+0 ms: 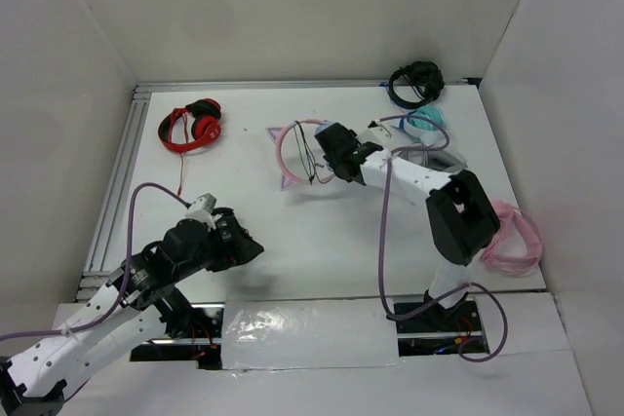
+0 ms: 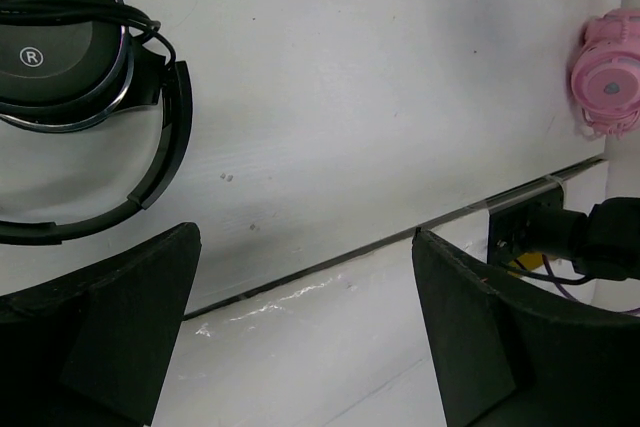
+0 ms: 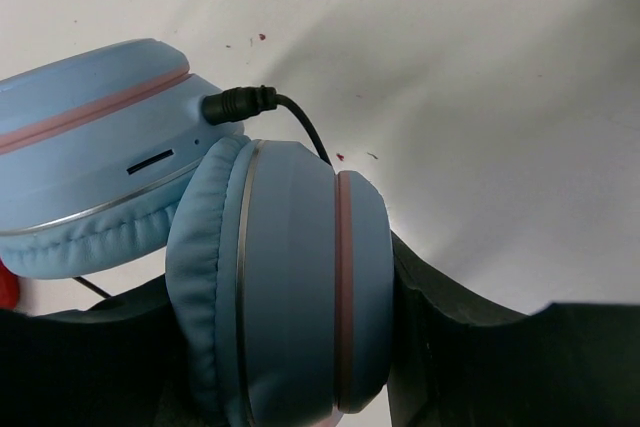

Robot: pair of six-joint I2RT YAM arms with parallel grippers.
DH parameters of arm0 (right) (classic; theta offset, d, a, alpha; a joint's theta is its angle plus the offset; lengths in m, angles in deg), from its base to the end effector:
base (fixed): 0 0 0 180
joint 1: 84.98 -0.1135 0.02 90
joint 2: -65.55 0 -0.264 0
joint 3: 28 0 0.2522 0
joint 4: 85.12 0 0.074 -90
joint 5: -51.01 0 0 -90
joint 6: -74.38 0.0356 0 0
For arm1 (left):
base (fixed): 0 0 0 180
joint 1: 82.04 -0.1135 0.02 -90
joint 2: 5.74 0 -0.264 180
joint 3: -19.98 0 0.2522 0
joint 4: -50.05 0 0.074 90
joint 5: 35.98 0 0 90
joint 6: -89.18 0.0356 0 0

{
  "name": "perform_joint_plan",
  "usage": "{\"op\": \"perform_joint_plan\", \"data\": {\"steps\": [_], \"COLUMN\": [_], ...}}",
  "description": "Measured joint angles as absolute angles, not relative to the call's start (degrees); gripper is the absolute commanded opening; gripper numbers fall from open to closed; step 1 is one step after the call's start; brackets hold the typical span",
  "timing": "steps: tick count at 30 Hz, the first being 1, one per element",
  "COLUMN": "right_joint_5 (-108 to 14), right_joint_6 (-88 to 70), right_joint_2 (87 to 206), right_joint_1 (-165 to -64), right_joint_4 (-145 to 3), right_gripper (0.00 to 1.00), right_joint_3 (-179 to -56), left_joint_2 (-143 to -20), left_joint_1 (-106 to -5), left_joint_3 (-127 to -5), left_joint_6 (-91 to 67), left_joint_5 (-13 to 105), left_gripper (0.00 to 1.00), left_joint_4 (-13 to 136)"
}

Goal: Wrap the headphones

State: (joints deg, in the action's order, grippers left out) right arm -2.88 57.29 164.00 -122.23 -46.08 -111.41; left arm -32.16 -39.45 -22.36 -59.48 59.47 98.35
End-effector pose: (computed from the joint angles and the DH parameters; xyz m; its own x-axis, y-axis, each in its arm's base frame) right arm 0.3014 0.2028 0.2260 -0.3938 0.6707 -0.6286 0.5533 0.7190 0.4205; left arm 0.0895 -0.0777 0.2415 -0.7300 -0.4838 -0.4827 -0.0171 0.7190 -0.6948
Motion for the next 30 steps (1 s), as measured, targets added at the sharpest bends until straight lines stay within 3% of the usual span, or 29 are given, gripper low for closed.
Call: {"op": "perform_joint_plan", "data": {"steps": [13,30], "right_joint_5": [-5.63,-6.31], "right_joint_6": [57.92,69.57], "right_joint_2": [186.56,201.09], "right_joint_1": [-117.19,-112.70], "right_joint_4": [-43.28,-29.75], "right_gripper": [0.00,0.00], "right_joint_3": [-135.01,-156.21], "left_joint_2": [-28.02,-27.67], "left_joint_1": [-39.45,-39.45], "left_joint_3": [-21.22,-21.13], "left_joint_6": [-56.22,-56.15], "left_joint_5": [59.32,60.61], "left_gripper": [0.99,0.99], "left_joint_4": [96.10,96.15]}}
